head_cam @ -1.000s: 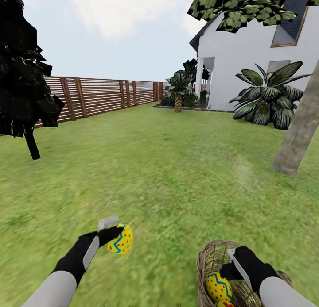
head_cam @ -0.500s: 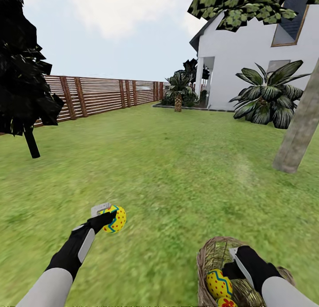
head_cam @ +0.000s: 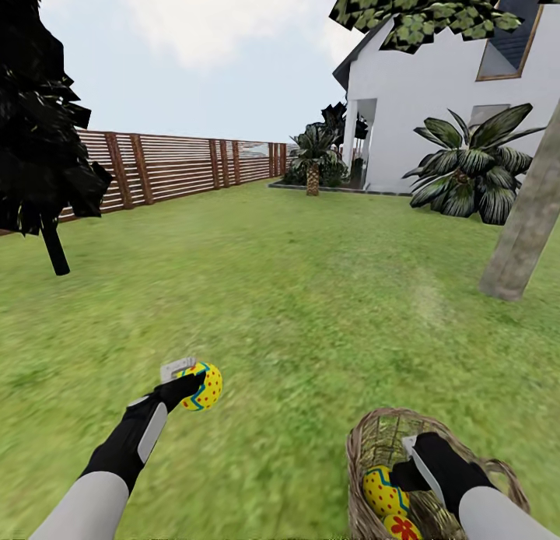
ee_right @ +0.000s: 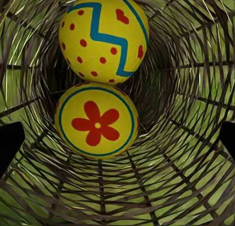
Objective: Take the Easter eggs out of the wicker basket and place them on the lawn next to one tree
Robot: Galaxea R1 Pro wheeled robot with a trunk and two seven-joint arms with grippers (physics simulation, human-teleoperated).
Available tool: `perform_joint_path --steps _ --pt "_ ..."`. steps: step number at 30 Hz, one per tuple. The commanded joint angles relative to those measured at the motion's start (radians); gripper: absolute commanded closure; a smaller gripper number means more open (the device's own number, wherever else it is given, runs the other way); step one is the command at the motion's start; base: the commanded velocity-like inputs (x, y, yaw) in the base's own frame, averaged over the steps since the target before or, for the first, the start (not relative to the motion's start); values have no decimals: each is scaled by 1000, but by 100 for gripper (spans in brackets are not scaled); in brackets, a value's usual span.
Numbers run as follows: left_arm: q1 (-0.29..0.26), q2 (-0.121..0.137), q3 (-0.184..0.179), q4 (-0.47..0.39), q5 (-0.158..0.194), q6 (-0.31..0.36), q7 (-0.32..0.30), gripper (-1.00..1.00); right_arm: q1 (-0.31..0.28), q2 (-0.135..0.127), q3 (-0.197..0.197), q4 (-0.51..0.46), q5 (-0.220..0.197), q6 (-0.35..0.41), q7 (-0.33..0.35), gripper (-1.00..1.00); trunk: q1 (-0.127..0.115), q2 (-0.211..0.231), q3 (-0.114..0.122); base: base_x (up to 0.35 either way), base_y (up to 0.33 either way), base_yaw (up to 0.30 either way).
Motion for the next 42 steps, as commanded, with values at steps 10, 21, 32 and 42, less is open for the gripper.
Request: perform_joint_path --steps 10,21,32,42 --pt "0 -3 -1 3 7 3 -57 100 0 -1 5 -2 9 5 8 -100 38 -71 -32 0 0 0" --pt "0 -6 7 3 6 1 -54 100 0 -2 5 -2 9 5 8 -100 80 -148 -67 0 0 0" --pt "0 -8 5 2 7 -25 -56 100 0 -1 5 -2 10 5 8 -100 104 -190 -90 0 0 0" --pt "1 10 13 60 4 -41 -62 100 0 -1 5 -2 10 4 8 -100 104 -190 -90 181 0 0"
